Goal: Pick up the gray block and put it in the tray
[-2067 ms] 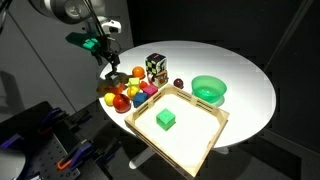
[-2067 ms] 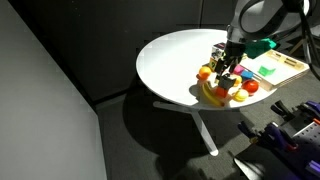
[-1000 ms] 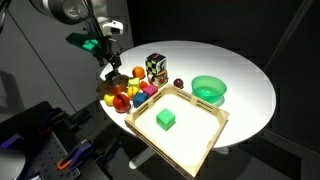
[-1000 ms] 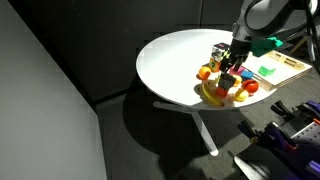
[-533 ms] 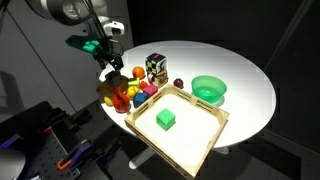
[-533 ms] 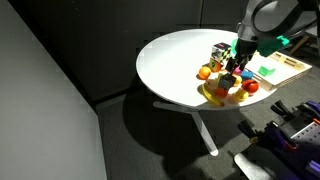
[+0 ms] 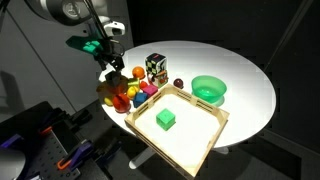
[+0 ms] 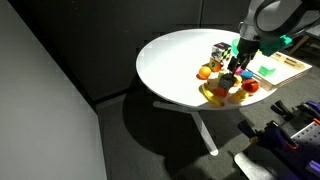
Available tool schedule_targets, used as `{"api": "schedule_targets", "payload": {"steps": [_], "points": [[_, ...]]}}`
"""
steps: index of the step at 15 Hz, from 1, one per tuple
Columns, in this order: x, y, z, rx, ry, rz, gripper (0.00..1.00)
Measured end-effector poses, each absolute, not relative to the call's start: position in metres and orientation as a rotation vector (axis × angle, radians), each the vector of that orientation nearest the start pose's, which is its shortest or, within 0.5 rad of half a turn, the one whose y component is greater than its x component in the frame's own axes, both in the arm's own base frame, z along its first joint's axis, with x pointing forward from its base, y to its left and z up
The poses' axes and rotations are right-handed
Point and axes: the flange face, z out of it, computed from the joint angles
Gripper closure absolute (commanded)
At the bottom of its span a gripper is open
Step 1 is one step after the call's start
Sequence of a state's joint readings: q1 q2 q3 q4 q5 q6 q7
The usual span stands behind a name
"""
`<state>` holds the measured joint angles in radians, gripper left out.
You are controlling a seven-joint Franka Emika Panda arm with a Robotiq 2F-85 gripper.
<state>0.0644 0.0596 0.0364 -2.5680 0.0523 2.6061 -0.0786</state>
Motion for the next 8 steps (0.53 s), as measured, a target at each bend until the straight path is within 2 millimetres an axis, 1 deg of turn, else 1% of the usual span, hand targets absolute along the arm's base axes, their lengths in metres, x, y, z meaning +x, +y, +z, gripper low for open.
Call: {"api": "schedule_targets", "payload": {"steps": [4, 8], "points": [[0.445, 0.047, 0.239, -3.107, -0.223, 0.041, 0.0], [0.446, 0.061, 0.224, -3.11, -0.263, 0.085, 0.0]]}}
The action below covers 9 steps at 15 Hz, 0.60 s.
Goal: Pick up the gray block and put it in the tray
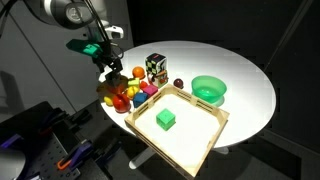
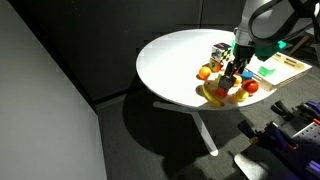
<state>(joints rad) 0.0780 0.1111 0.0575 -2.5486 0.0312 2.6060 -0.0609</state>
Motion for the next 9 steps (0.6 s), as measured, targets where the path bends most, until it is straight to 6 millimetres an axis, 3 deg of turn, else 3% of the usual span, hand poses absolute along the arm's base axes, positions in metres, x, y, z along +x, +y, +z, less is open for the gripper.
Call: {"api": "schedule_targets", "payload": {"steps": [9], "points": [[0.458, 0.067, 0.213, -3.107, -0.283, 0.105, 0.0]]}}
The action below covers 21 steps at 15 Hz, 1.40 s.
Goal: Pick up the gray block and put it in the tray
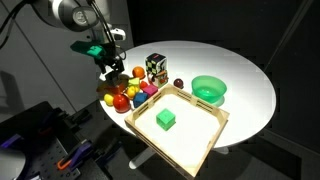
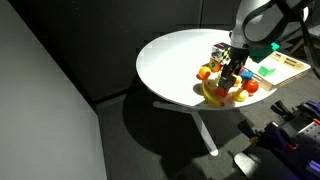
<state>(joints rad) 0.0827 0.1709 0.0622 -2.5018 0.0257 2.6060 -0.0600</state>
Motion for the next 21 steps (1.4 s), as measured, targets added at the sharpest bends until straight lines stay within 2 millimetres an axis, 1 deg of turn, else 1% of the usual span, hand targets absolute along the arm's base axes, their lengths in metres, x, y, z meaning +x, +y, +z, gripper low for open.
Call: {"api": "schedule_targets", "payload": {"steps": [7, 8, 9, 12, 14, 16, 17, 21], "points": [[0.462, 0.068, 0.203, -3.104, -0.285, 0.127, 0.0], [0.462, 0.068, 0.201, -3.104, -0.285, 0.132, 0.25], [0.463, 0.068, 0.2, -3.104, -0.285, 0.136, 0.27], [0.465, 0.069, 0.198, -3.102, -0.289, 0.139, 0.53], [0.466, 0.069, 0.197, -3.102, -0.291, 0.139, 0.67], [0.467, 0.069, 0.198, -3.101, -0.294, 0.137, 0.69], [0.467, 0.069, 0.198, -3.101, -0.295, 0.137, 0.72], [0.468, 0.069, 0.198, -3.101, -0.295, 0.135, 0.73]]}}
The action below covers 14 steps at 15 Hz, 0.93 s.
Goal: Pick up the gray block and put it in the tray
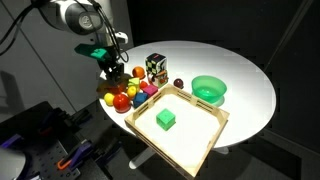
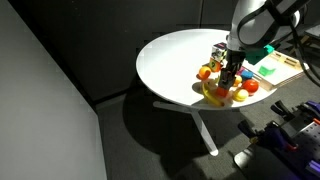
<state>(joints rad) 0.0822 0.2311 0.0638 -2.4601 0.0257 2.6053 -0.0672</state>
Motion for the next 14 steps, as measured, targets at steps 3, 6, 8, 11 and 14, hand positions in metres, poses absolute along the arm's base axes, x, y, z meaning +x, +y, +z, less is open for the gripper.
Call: {"api": "schedule_targets", "payload": {"steps": [3, 6, 8, 11, 14], "points": [[0.471, 0.07, 0.203, -3.102, -0.295, 0.115, 0.73], [0.475, 0.07, 0.216, -3.103, -0.295, 0.072, 0.73], [0.478, 0.071, 0.227, -3.104, -0.296, 0.038, 0.73], [0.48, 0.072, 0.246, -3.105, -0.3, -0.008, 0.73], [0.48, 0.071, 0.259, -3.105, -0.298, -0.009, 0.73]]}}
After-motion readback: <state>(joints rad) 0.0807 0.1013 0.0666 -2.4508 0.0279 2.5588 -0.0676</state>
